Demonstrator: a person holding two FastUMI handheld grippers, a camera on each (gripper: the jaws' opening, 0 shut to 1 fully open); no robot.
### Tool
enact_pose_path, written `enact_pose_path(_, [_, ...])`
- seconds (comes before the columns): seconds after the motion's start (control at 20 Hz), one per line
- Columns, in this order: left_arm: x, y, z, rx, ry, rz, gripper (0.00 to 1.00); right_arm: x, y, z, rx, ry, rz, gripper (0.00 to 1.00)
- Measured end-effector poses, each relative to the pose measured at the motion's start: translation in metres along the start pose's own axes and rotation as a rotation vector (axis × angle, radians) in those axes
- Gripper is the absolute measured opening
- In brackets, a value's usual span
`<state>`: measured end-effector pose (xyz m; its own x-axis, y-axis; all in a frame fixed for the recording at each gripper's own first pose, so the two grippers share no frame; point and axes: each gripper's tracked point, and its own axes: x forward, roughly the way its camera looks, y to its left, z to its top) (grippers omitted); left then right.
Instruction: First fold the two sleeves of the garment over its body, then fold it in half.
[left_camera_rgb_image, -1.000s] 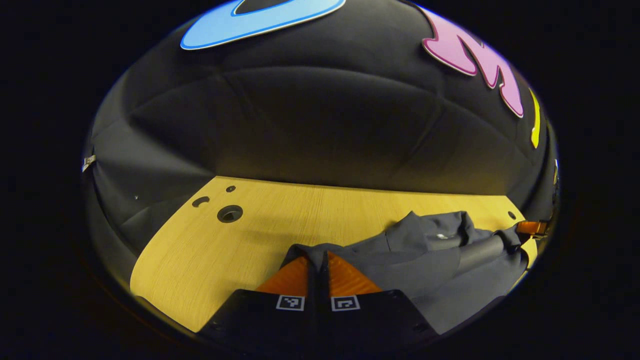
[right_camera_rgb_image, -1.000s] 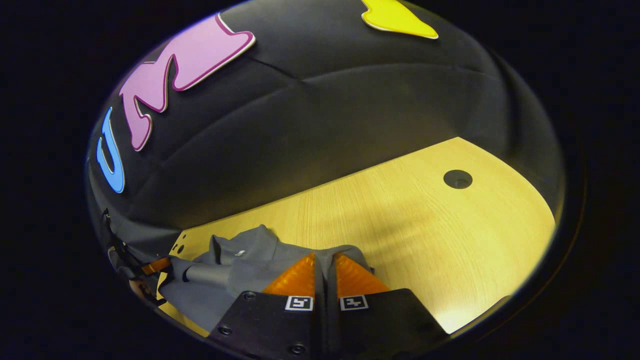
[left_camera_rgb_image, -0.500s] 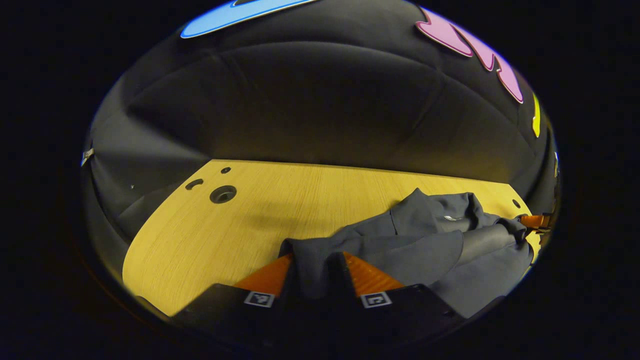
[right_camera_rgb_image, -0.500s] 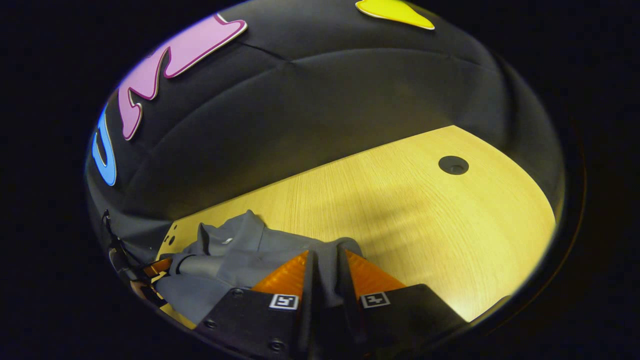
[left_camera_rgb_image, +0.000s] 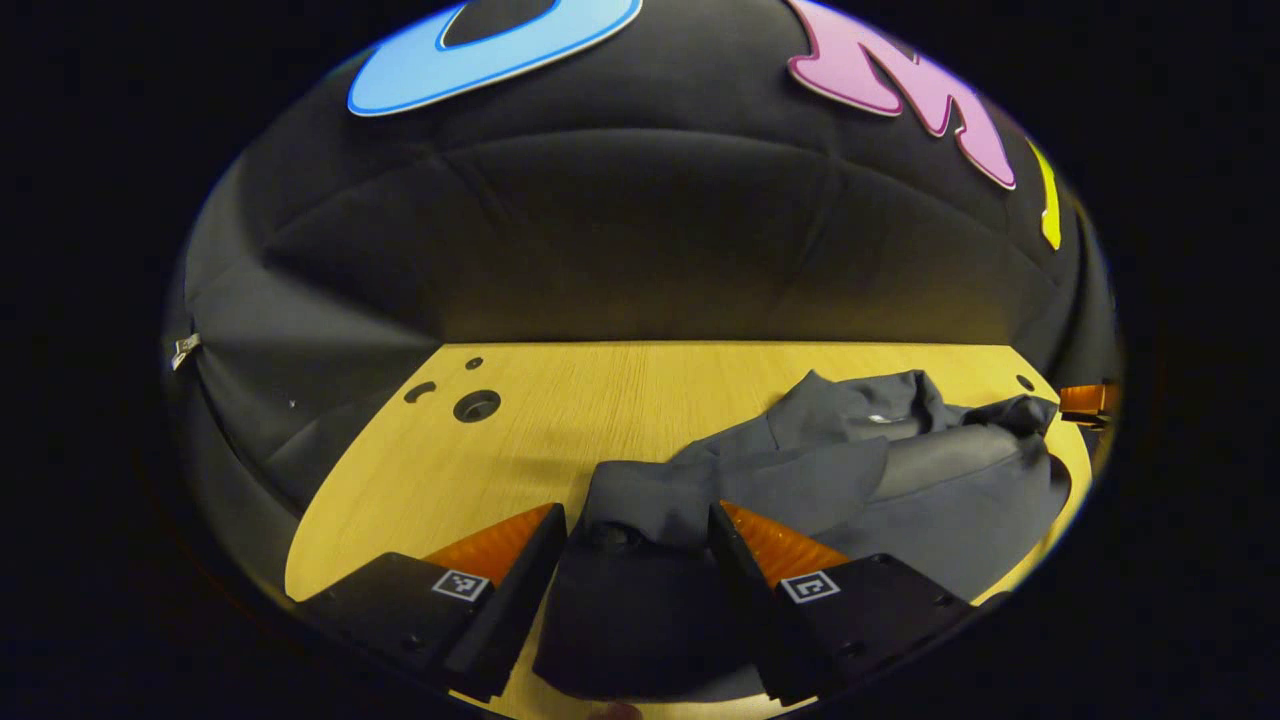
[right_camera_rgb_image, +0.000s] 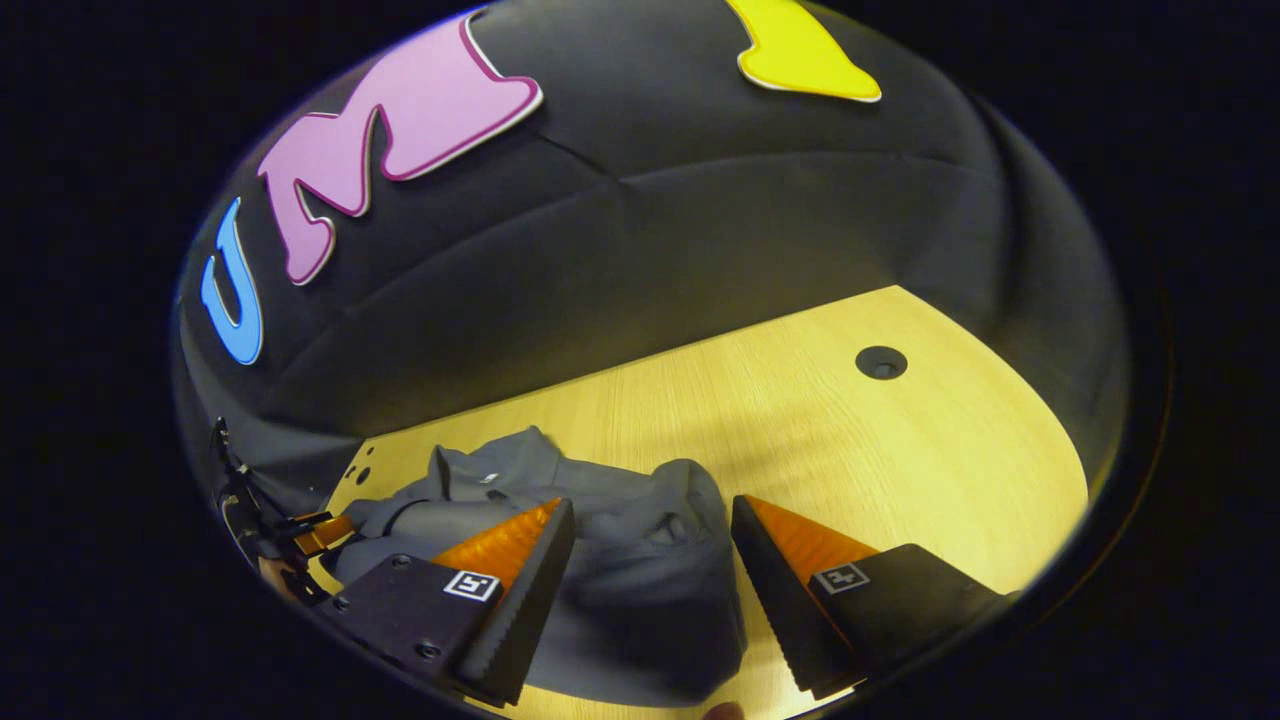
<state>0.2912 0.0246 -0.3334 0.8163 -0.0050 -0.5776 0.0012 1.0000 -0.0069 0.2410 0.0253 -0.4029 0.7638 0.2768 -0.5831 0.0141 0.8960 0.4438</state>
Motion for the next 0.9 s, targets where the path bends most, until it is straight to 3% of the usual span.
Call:
enact_pose_path(0.4, [-0.105,-0.008,0.046,0.001,-0.133,-0.049,0.90,-0.093,0.033,0.025,-0.059,-0.096,0.037,0.97])
enact_pose_path(0.9, [-0.235,-0.023,0.042,0.004,-0.206,-0.131,0.90,-0.219,0.057,0.032,-0.140,-0.181,0.054,0.97])
